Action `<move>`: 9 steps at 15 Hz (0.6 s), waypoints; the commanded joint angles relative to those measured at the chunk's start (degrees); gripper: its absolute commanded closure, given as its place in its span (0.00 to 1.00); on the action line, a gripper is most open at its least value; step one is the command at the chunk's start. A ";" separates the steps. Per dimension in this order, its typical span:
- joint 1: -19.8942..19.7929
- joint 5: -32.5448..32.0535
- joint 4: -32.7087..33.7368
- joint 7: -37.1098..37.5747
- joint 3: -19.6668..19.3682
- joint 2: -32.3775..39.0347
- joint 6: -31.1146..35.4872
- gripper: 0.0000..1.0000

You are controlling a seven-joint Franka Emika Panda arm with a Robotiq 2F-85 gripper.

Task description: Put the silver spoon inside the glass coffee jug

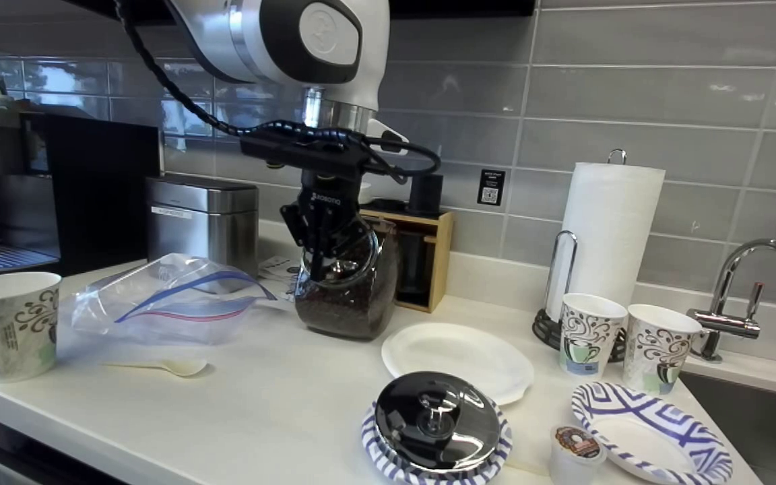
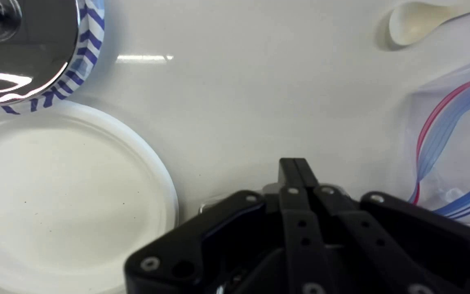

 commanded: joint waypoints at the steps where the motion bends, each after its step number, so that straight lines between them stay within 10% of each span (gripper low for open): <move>1: 0.80 -2.11 0.03 0.91 -0.25 0.96 -0.32 1.00; 9: 0.83 -1.28 0.69 1.75 -0.11 2.83 3.90 1.00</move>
